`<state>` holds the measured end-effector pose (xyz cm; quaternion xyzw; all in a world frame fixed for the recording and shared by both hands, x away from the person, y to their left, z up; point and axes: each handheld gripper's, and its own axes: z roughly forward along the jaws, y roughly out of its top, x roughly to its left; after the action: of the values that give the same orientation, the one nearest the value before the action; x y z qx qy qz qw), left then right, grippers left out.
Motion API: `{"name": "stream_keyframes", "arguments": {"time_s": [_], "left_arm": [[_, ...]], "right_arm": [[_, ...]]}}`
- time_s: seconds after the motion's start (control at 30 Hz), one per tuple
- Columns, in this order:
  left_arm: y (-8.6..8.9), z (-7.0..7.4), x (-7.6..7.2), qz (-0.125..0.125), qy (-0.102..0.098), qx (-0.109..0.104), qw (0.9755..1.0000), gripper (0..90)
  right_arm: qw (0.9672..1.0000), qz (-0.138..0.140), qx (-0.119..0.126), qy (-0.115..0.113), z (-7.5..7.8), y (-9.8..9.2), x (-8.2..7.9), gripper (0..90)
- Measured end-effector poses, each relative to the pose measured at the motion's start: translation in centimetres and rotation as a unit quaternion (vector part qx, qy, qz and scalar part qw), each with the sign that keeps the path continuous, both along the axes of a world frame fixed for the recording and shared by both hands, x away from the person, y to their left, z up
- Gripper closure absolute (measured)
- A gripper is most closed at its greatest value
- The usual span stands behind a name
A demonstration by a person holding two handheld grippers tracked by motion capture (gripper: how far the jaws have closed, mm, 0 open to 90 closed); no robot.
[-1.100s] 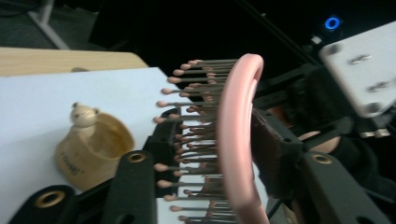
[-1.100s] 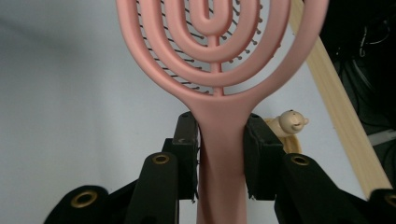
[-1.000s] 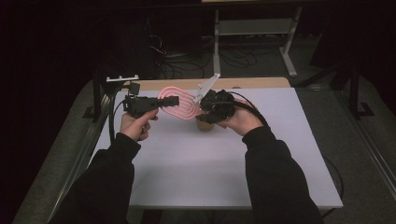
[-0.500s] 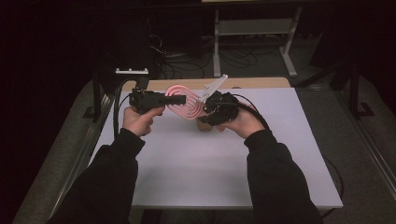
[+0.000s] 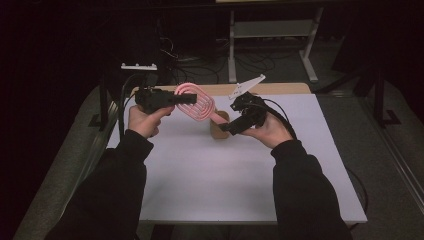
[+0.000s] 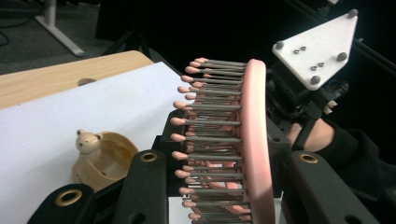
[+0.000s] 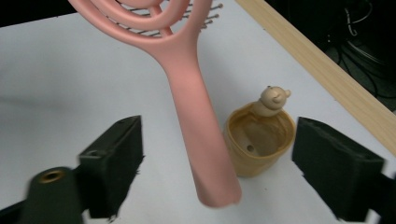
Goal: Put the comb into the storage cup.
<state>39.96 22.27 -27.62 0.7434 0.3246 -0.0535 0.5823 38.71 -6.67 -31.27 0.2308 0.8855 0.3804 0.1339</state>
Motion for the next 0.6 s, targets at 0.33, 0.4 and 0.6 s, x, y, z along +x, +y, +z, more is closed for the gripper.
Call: {"name": "stream_keyframes", "arguments": {"time_s": [0.33, 0.4, 0.6], "left_arm": [[0.3, 0.6, 0.2, 0.007, -0.011, -0.013, 0.9998, 62.7], [0.4, 0.9, 0.2, 0.010, -0.016, -0.014, 0.9997, 62.7], [0.4, 1.9, 0.6, 0.019, -0.026, -0.018, 0.9993, 62.7]], "right_arm": [[0.9995, -0.022, 0.014, 0.019, -0.7, -1.6, -0.2, 0.0], [0.9990, -0.030, 0.020, 0.025, -1.4, -2.3, -0.4, 0.0], [0.9982, -0.042, 0.028, 0.031, -2.3, -4.0, -1.1, 0.0]]}}
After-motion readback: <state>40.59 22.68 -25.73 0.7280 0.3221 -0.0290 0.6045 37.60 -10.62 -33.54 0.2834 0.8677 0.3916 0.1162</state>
